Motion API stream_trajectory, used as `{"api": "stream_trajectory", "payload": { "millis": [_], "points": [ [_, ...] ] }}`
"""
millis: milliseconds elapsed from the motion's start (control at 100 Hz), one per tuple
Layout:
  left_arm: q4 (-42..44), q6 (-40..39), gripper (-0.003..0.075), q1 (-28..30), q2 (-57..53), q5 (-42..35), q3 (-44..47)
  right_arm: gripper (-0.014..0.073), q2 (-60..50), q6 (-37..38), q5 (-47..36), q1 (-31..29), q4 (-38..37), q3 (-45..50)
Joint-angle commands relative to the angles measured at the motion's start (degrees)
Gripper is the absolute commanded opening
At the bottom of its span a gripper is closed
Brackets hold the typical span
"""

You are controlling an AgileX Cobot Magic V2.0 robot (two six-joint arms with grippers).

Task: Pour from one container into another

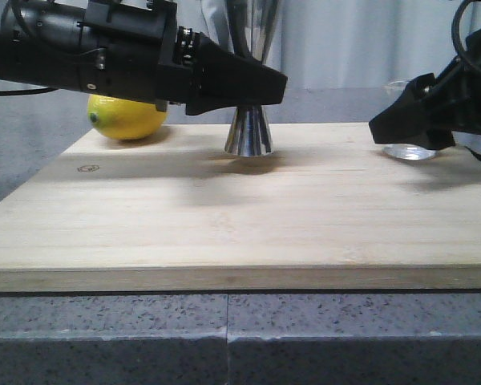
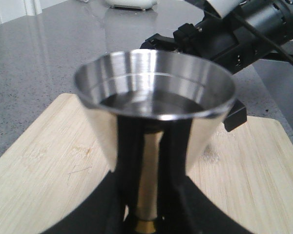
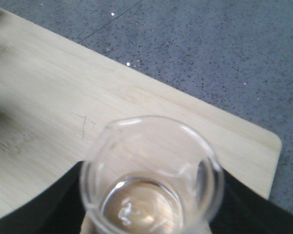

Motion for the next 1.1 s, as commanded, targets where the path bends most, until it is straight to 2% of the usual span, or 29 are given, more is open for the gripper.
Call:
{"api": "stream_trajectory", "payload": {
  "millis": [0,600,1090],
  "points": [
    [-4.93,-0.23,0.0062,-0.63,-2.52,3.95,-1.61,0.0539,-2.03,-0.45,-3.77,-0.52,0.65,-1.63],
    [-4.93,-0.23,0.0062,-0.63,-2.38,3.95,-1.61,0.0549,-16.35,-0.45,-4.77,-0.52,0.65,-1.63],
    [-4.93,2.54,0.0062,1.55,-1.64,4.42,-1.61,0.0549,-17.08,-0.66,-4.67,-0.52,0.21,-1.63]
  ]
}}
